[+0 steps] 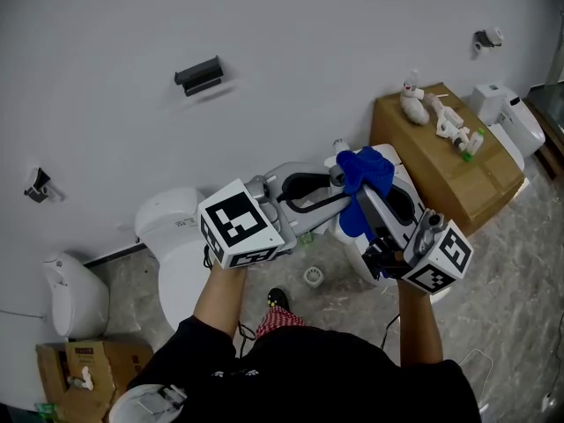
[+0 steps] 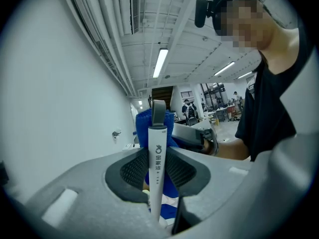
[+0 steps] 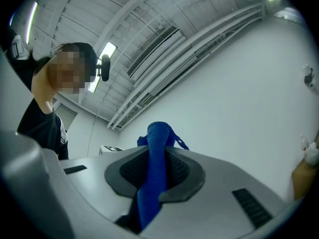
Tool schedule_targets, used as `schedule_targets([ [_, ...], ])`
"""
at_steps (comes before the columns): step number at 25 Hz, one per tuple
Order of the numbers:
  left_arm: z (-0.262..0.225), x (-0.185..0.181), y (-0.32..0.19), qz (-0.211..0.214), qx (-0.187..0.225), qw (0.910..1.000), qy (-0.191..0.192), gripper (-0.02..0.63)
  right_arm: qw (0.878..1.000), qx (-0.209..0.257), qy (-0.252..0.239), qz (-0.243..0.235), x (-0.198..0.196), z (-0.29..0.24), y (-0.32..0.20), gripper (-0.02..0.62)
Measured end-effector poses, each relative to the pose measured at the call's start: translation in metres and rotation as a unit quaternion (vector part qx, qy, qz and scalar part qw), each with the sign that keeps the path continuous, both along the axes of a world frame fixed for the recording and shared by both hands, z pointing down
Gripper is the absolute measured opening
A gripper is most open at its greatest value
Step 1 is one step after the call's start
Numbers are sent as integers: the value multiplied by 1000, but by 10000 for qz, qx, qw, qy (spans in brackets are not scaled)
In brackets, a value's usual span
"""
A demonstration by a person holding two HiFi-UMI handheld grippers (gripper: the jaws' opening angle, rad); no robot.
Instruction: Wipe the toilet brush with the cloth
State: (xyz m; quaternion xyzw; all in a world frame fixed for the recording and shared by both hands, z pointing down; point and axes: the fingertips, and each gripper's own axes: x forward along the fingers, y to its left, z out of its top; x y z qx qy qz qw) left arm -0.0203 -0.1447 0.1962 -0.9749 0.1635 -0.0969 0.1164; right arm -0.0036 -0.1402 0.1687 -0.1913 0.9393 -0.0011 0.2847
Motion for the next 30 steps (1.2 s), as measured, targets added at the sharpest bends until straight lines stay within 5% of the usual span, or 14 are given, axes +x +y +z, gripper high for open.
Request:
schedule_targets([
  [30,-4,0,3,177,-45,9997,171,103,9988,-422,255,-79,4,23,-10,63],
])
